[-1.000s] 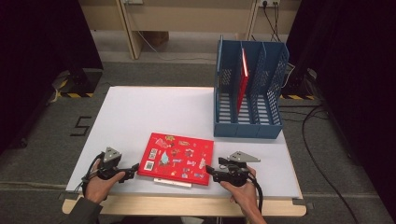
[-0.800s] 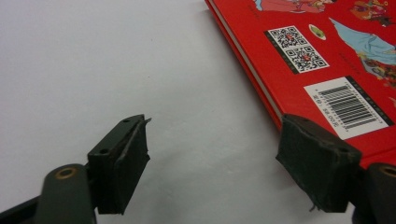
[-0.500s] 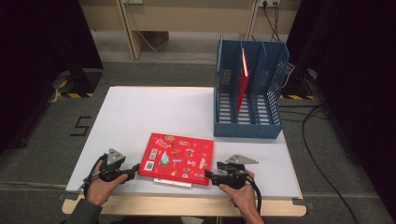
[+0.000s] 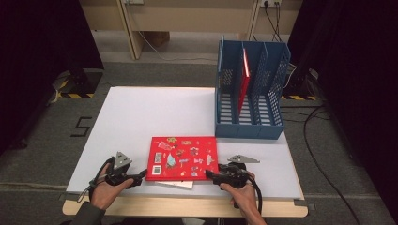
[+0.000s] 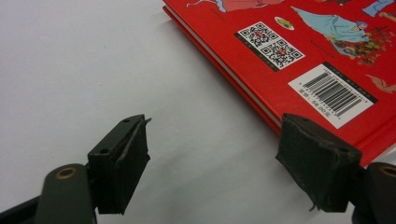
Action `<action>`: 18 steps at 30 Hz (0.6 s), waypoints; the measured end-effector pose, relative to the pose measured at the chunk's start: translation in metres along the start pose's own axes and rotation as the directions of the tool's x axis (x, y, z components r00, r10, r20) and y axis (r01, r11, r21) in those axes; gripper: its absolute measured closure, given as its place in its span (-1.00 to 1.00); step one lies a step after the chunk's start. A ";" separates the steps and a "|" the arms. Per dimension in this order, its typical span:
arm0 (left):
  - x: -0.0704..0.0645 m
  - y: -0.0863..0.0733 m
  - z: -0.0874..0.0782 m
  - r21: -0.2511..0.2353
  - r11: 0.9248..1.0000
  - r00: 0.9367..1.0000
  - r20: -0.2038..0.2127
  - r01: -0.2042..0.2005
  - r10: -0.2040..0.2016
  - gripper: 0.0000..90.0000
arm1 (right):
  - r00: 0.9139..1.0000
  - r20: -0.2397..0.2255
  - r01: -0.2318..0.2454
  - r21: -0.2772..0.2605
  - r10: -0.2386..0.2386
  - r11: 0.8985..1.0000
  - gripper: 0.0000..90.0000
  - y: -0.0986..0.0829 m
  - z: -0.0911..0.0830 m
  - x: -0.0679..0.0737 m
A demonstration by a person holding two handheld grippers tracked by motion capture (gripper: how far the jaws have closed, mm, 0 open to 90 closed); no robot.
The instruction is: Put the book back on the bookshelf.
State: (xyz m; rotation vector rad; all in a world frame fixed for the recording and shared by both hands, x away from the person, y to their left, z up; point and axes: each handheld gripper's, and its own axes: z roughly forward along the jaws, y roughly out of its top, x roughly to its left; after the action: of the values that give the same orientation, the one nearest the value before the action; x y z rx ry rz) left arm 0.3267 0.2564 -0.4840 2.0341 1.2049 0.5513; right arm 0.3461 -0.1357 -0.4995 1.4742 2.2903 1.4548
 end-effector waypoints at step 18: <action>-0.007 0.001 -0.001 0.010 1.000 1.000 -0.006 -0.007 0.007 -0.27 | 0.986 -0.051 -0.162 -0.038 0.160 0.986 -0.26 0.004 0.004 -0.011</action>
State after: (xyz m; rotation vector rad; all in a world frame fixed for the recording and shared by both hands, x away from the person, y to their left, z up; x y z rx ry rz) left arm 0.3231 0.2503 -0.4829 2.0471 1.2072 0.5565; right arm 0.3567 -0.1405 -0.5029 1.6645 2.1967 1.5845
